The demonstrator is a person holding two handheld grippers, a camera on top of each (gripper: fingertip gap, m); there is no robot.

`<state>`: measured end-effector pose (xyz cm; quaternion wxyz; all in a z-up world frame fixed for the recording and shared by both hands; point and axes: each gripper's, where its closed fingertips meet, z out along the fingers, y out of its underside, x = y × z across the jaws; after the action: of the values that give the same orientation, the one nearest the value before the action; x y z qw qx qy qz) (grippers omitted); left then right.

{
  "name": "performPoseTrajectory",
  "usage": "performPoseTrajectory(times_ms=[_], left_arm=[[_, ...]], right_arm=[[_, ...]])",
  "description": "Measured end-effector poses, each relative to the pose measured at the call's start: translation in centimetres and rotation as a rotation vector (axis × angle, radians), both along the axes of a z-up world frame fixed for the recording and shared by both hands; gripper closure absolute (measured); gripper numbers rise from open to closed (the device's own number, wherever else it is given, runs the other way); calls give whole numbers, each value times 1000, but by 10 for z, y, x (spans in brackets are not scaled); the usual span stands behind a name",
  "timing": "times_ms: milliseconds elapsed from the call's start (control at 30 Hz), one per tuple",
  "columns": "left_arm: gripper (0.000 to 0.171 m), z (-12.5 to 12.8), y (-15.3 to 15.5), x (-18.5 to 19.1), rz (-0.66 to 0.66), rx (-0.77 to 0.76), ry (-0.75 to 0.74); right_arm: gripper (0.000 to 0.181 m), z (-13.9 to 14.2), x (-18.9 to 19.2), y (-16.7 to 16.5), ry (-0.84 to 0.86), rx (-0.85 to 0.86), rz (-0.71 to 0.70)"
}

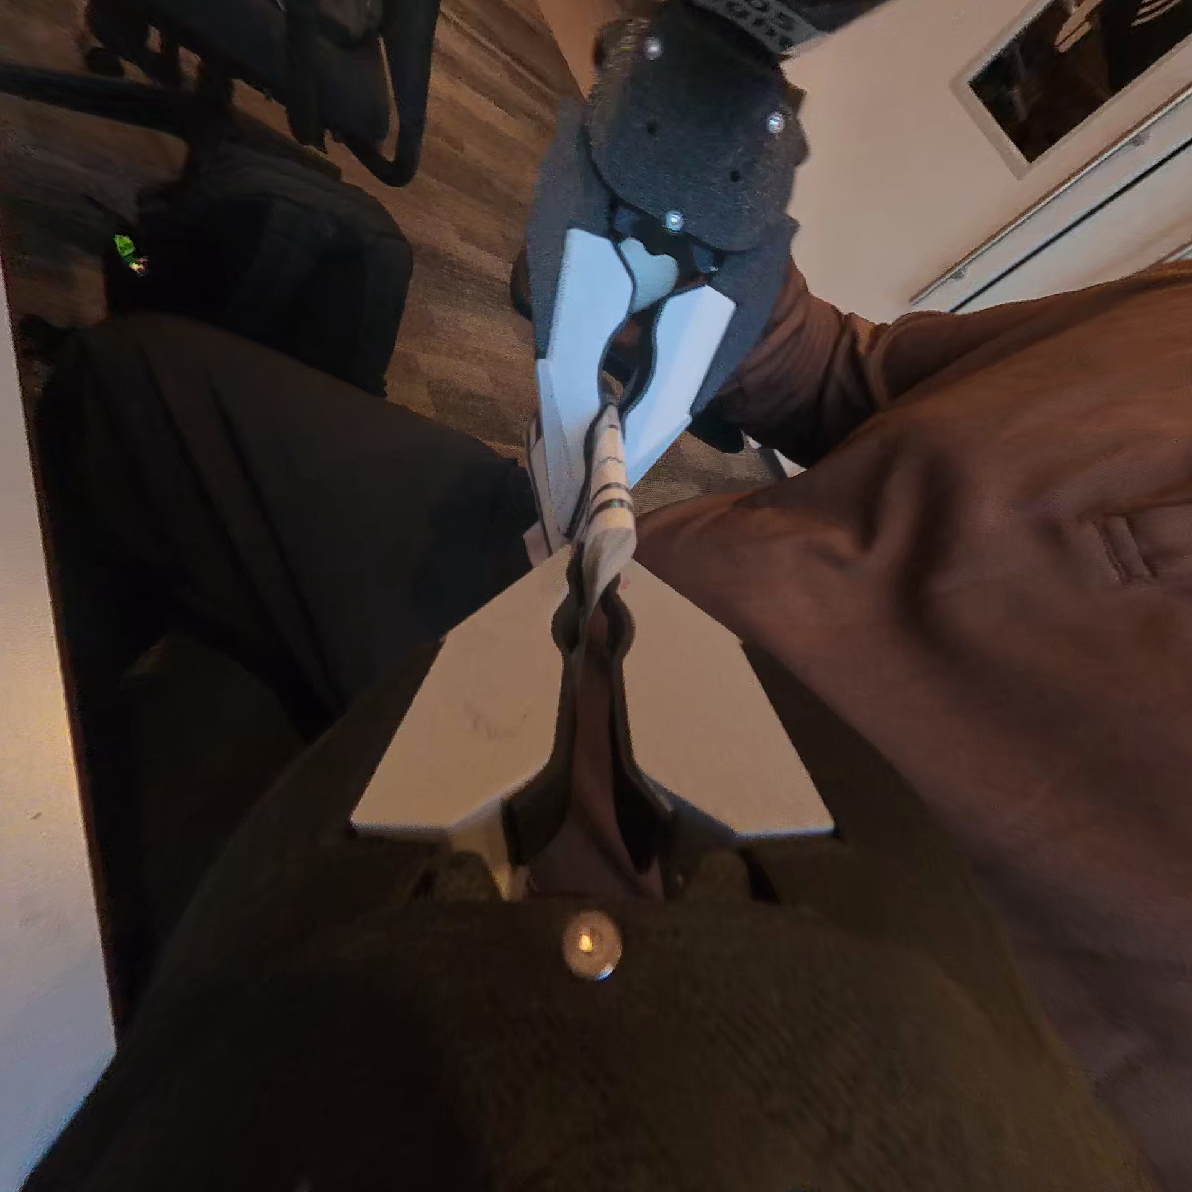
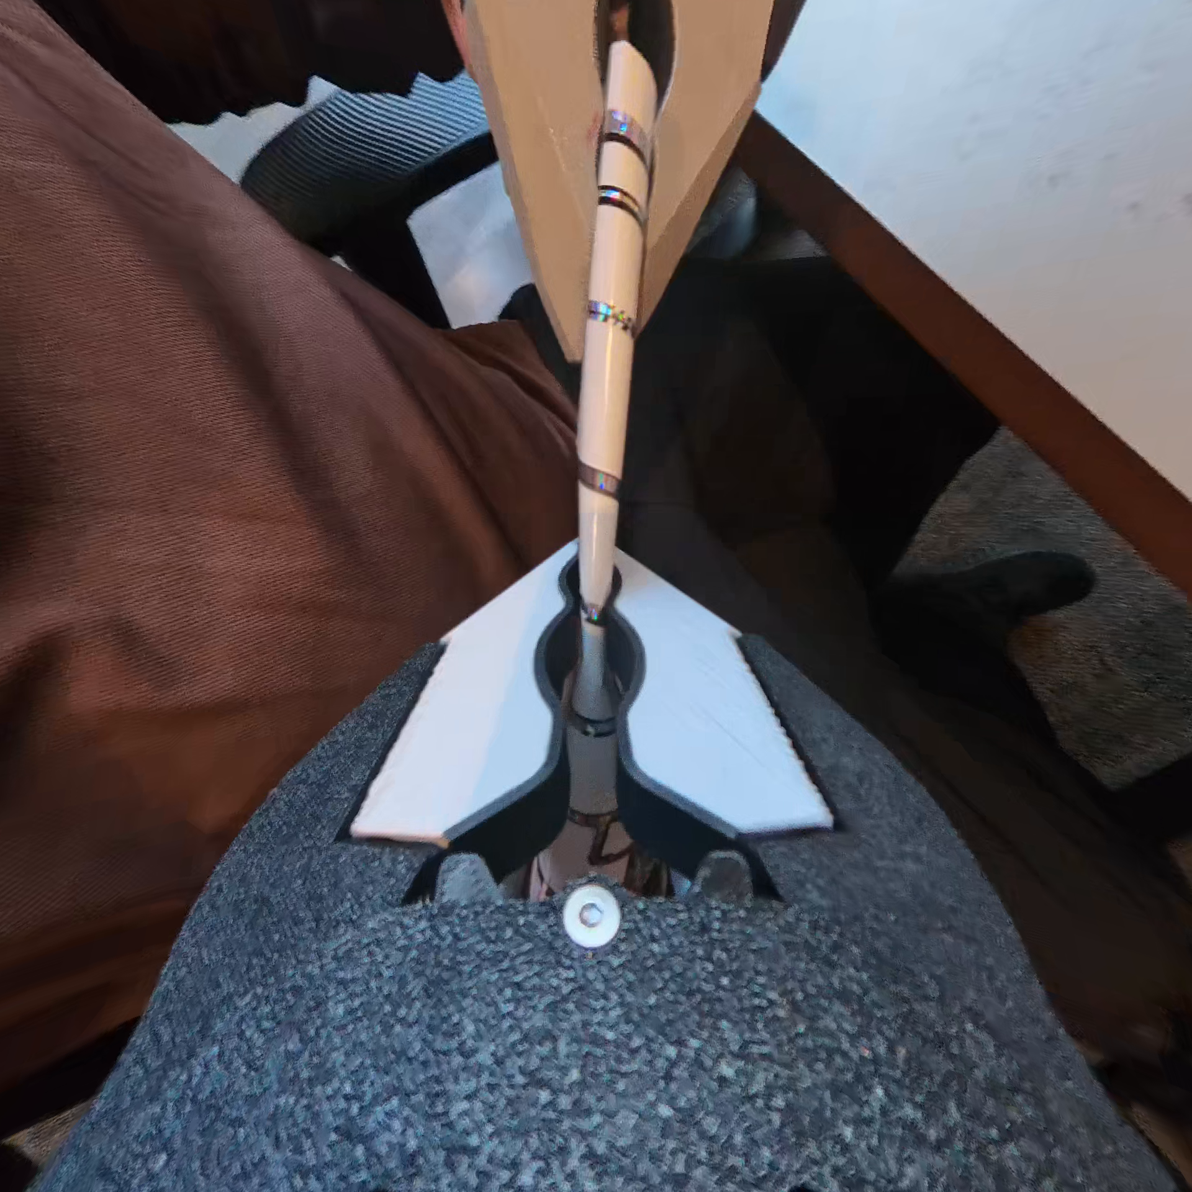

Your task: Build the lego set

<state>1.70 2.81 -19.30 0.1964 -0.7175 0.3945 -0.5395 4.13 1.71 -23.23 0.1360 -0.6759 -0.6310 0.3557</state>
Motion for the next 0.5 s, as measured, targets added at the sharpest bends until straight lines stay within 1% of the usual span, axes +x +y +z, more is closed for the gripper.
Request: performPoseTrajectory(times_ms=[67,100,133,167,233,267,333,367,433,500], left_arm=[[166,0,-2,-2,-9,45,16],[155,-1,1,-4,2,86,51],[140,0,7,-7,24,136,97],[131,4,9,-8,22,202,130],[127,19,9,-8,0,396,183],[122,26,11,-8,-4,504,227],[119,33,6,-7,-64,695,316],[118,33,-1,-4,-117,769,351],[117,22,-15,-1,-236,864,417],[116,2,-20,-1,-313,885,500]], right_arm=[[181,0,0,-5,21,-96,19],[181,-1,1,-7,26,-159,29],[181,-1,2,-10,29,-232,46],[181,0,3,-15,29,-312,69],[181,1,5,-21,22,-454,109],[181,0,5,-22,15,-500,116],[181,-2,5,-23,-1,-558,132],[181,-3,4,-23,-2,-574,139],[181,0,2,-26,7,-631,163],[181,2,2,-27,13,-689,173]])
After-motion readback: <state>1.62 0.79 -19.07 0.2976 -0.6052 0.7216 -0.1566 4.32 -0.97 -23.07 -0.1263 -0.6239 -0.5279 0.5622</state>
